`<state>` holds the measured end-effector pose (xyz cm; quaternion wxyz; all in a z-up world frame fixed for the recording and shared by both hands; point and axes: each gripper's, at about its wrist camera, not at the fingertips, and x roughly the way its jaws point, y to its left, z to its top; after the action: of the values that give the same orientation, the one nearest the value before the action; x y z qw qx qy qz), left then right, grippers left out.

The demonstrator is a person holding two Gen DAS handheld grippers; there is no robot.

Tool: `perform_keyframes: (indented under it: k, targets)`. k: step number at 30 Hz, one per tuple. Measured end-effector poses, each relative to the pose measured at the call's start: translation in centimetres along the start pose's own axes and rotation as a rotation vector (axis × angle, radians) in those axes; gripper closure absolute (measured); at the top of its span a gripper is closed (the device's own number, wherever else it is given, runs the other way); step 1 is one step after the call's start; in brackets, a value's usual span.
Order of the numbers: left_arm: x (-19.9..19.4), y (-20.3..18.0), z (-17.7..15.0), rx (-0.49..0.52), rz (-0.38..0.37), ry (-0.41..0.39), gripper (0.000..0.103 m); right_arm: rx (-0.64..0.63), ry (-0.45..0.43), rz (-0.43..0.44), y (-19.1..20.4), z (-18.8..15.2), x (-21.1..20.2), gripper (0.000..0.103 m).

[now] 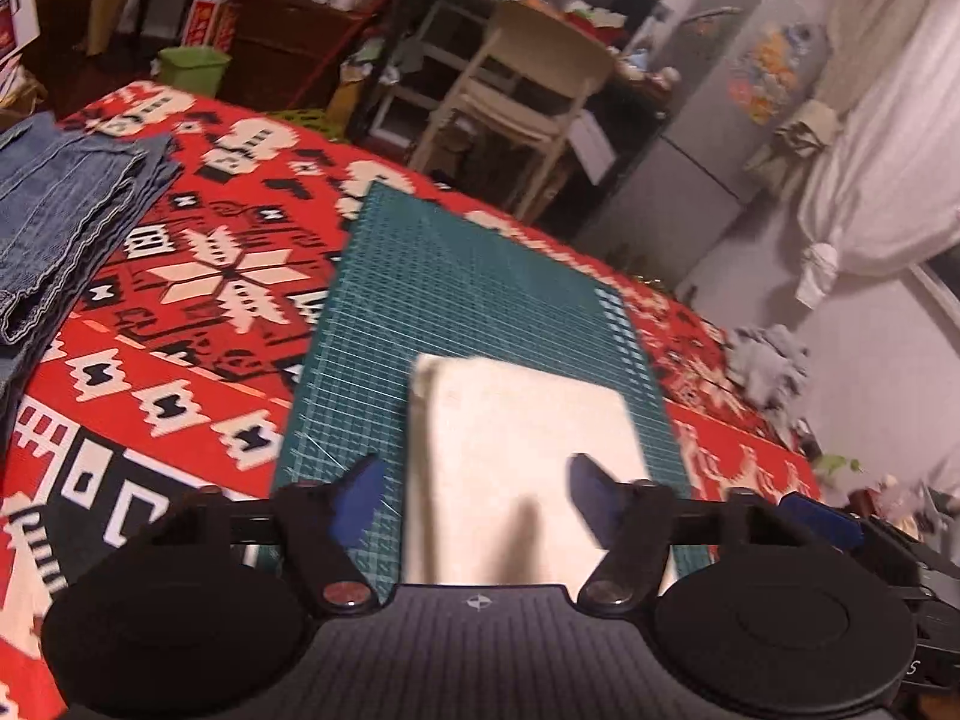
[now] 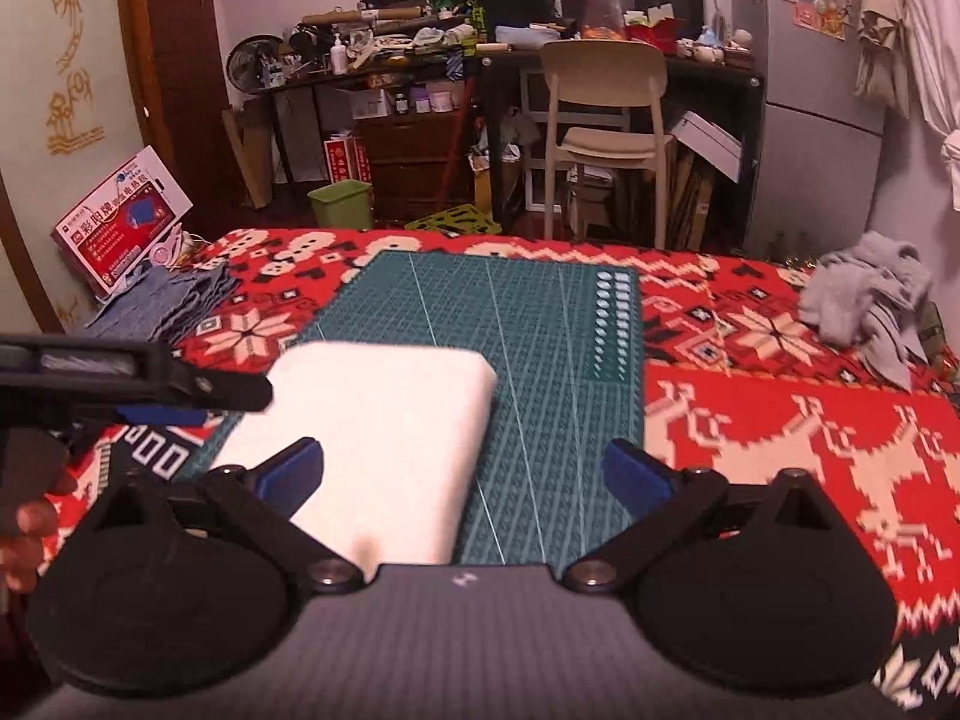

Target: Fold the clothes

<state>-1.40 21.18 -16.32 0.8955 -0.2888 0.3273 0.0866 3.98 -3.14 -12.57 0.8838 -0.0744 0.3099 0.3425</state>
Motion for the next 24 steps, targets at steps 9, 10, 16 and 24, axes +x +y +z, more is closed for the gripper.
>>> perform_keyframes:
  k: [9, 10, 16, 24]
  targets:
    - [2.8, 2.1, 2.8, -0.075, -0.027, 0.026, 0.088, -0.047, 0.046, 0.049, 1.7, 2.8, 5.3, 0.074]
    - [3.1, 2.5, 3.2, -0.097, -0.051, 0.039, 0.088, -0.035, 0.05, 0.054, 1.6, 3.0, 5.8, 0.074]
    - [4.0, 3.3, 4.4, -0.17, -0.12, 0.08, 0.084, 0.046, 0.058, 0.069, 0.1, 4.0, 7.6, 0.075]
    - [4.3, 3.2, 3.8, -0.172, -0.08, 0.06, 0.094, 0.108, 0.099, 0.13, 0.9, 5.4, 11.4, 0.1]
